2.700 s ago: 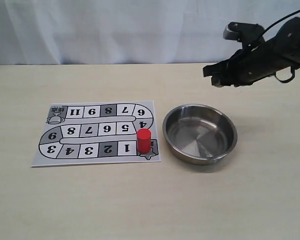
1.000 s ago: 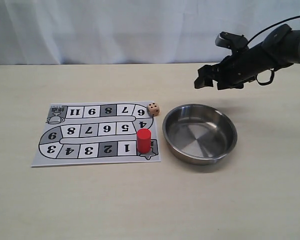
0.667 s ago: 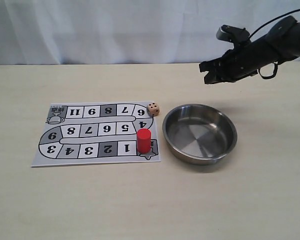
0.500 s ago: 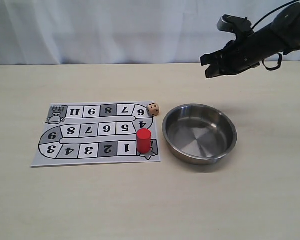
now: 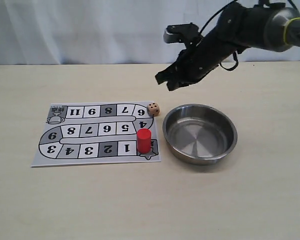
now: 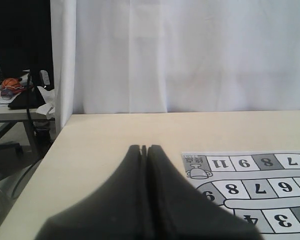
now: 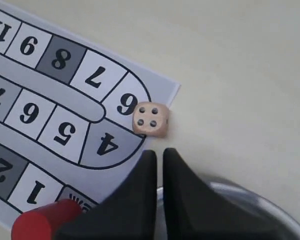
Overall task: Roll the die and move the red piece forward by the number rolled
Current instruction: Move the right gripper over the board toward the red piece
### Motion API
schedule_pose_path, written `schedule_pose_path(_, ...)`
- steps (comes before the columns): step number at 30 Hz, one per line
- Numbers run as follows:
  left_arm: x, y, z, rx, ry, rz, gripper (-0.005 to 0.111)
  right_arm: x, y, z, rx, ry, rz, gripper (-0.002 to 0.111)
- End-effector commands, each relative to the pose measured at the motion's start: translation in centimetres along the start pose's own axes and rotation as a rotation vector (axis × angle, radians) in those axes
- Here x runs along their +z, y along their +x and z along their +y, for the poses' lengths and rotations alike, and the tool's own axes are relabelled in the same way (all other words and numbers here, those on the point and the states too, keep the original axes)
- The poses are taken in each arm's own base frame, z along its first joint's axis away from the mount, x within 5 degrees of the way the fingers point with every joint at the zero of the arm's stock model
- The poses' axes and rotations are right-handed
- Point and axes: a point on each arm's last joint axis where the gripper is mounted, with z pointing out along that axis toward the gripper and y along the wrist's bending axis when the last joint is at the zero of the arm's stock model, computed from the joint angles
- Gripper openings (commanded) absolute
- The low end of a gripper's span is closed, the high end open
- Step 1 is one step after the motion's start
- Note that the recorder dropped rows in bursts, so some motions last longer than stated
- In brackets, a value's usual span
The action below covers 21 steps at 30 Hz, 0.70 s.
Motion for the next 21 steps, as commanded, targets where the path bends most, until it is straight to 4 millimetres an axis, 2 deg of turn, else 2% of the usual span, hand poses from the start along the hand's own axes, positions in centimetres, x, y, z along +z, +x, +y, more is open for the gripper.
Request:
schedule_pose_path(1, 0.0, -0.2, 0.0, -0.005, 0.000, -0.010, 0.000, 0.0, -1.1, 1.8, -0.053, 0.131, 0.018, 0.004)
schedule_pose_path(4, 0.0, -0.2, 0.0, -0.005, 0.000, -0.010, 0.000, 0.4, -1.7, 2.8, -0.071, 0.164, 0.065, 0.004)
schedule_pose_path(8, 0.0, -0.2, 0.0, -0.005, 0.000, -0.010, 0.000, 1.8, -1.8, 2.7, -0.054, 0.152, 0.126, 0.004)
schedule_pose_path(14, 0.0, -0.2, 0.0, -0.005, 0.000, -0.012, 0.000, 4.1, -1.1, 2.3, -0.043, 0.146, 0.168, 0.004)
schedule_pose_path(21, 0.0, -0.2, 0.0, -0.005, 0.000, -0.012, 0.000, 5.8, -0.5, 2.2, -0.014, 0.118, 0.175, 0.004)
